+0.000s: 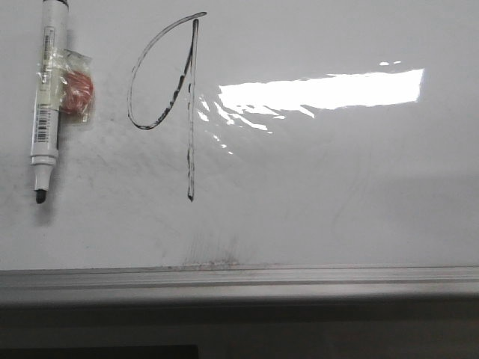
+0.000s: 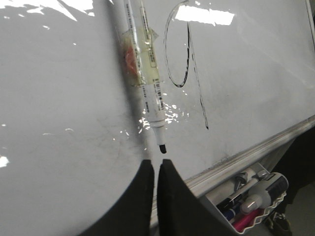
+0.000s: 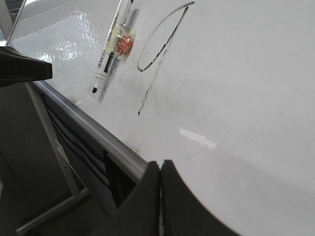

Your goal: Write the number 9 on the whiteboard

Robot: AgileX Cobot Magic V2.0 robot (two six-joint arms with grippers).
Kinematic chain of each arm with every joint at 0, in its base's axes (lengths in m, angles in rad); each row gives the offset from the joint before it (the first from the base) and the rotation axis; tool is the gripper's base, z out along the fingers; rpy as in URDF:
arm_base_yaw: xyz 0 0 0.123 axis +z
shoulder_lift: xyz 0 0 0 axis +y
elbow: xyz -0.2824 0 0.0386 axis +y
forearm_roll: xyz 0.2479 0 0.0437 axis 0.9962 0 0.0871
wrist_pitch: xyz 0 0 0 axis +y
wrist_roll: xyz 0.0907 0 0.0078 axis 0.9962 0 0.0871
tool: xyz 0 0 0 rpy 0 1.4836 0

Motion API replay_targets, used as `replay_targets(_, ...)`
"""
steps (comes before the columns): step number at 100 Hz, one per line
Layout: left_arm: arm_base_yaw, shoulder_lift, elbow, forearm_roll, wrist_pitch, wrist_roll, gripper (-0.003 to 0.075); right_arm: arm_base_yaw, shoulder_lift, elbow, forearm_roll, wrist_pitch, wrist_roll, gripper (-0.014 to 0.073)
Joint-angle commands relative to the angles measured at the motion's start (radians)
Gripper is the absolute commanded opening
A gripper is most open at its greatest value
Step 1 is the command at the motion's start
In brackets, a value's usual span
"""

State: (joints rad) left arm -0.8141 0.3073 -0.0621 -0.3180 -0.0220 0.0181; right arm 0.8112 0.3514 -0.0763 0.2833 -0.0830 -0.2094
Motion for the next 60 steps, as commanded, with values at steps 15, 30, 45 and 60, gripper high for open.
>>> replay_targets(15, 0.218, -0.082, 0.054, 0.194, -0.057, 0.001, -0.0020, 0.002, 0.005, -0.026, -0.016, -0.076, -0.010, -0.0063)
replay_targets(30, 0.434, -0.221, 0.094, 0.217, 0.039, 0.001, -0.0020, 0.002, 0.005, -0.026, -0.016, -0.073, -0.010, -0.0063)
replay_targets(45, 0.631, -0.293, 0.094, 0.230, 0.122, 0.001, -0.0020, 0.002, 0.005, -0.026, -0.016, -0.073, -0.010, -0.0063)
replay_targets(60, 0.729, -0.341, 0.096, 0.226, 0.239, 0.001, -0.0020, 0.002, 0.005, -0.026, -0.016, -0.071, -0.010, -0.0063)
